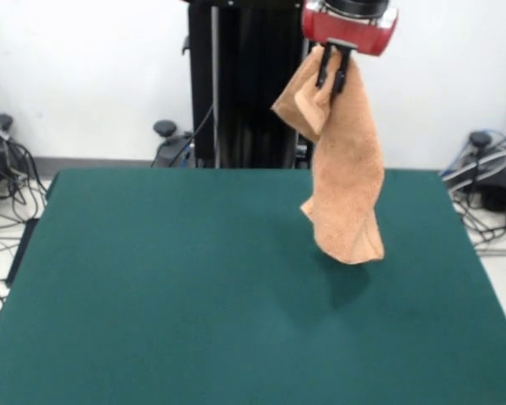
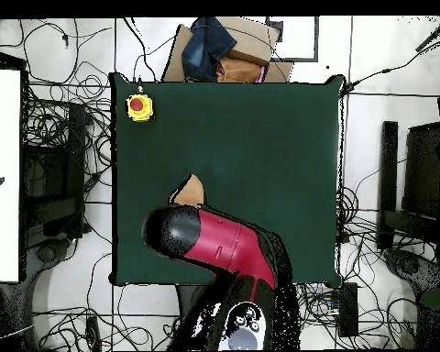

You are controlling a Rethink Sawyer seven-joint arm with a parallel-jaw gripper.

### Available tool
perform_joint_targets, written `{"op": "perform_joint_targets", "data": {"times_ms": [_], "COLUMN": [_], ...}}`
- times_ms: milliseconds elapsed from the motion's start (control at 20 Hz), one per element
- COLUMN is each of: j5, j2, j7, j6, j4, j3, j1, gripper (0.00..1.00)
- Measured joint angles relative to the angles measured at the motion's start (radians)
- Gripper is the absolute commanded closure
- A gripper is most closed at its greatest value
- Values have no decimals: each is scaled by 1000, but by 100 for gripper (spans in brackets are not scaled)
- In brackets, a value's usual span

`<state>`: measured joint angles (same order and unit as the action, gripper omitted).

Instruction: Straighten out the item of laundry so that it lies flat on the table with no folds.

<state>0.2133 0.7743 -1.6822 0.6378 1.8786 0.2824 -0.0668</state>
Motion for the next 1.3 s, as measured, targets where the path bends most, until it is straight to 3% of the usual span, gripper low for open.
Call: {"op": "perform_joint_targets", "data": {"times_ms": [1300], "j5": [-111], "j2": [0], "j7": [0], "j6": [0], "j4": [-15], "j3": [0], "j1": [72], "gripper": [100]}}
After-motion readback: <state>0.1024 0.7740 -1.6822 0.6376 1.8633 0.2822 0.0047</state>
